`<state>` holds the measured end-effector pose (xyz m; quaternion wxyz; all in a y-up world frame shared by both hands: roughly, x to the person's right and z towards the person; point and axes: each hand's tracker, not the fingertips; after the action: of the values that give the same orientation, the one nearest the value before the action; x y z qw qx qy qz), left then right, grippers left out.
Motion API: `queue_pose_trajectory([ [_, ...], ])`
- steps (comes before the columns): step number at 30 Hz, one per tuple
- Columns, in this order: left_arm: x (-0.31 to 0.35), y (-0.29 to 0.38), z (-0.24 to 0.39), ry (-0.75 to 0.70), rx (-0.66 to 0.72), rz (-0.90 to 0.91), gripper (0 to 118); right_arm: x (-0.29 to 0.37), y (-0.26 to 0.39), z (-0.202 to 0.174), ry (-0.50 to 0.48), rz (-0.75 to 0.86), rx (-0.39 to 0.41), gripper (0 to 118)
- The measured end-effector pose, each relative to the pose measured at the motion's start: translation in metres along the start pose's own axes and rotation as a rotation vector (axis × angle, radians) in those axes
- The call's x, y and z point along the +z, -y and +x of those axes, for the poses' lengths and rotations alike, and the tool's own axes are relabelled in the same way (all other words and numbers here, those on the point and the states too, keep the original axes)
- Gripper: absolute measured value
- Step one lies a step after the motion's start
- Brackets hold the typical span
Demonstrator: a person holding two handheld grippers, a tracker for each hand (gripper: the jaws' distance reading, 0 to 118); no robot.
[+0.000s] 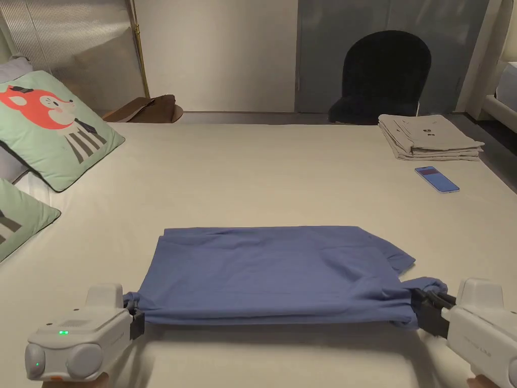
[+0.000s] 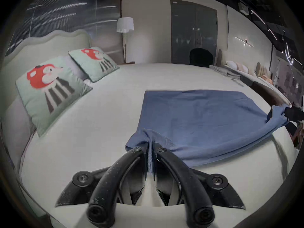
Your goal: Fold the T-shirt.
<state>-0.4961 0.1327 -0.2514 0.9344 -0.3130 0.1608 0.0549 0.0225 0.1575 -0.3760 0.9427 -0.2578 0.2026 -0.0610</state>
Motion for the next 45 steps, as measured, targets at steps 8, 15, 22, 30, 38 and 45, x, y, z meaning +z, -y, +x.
queue_pose_trajectory([
  [8,0.060,0.072,-0.025,0.014,0.004,-0.085,2,0.078,0.074,-0.016,0.033,-0.097,0.048,5],
  [15,0.088,0.123,-0.038,0.002,0.002,-0.186,2,0.118,0.131,-0.022,0.071,-0.193,-0.006,5],
  [22,0.096,0.144,-0.033,-0.019,-0.016,-0.183,7,0.121,0.169,-0.020,0.116,-0.223,-0.079,7],
  [30,0.119,0.116,-0.010,-0.021,0.055,-0.117,108,0.139,0.116,-0.049,0.190,-0.130,0.003,98],
  [38,0.162,0.034,0.040,0.077,0.066,0.227,110,0.156,0.040,-0.092,0.147,0.182,0.054,103],
  [45,0.174,0.008,0.057,0.052,0.056,0.411,109,0.156,0.018,-0.122,0.231,0.295,0.120,101],
])
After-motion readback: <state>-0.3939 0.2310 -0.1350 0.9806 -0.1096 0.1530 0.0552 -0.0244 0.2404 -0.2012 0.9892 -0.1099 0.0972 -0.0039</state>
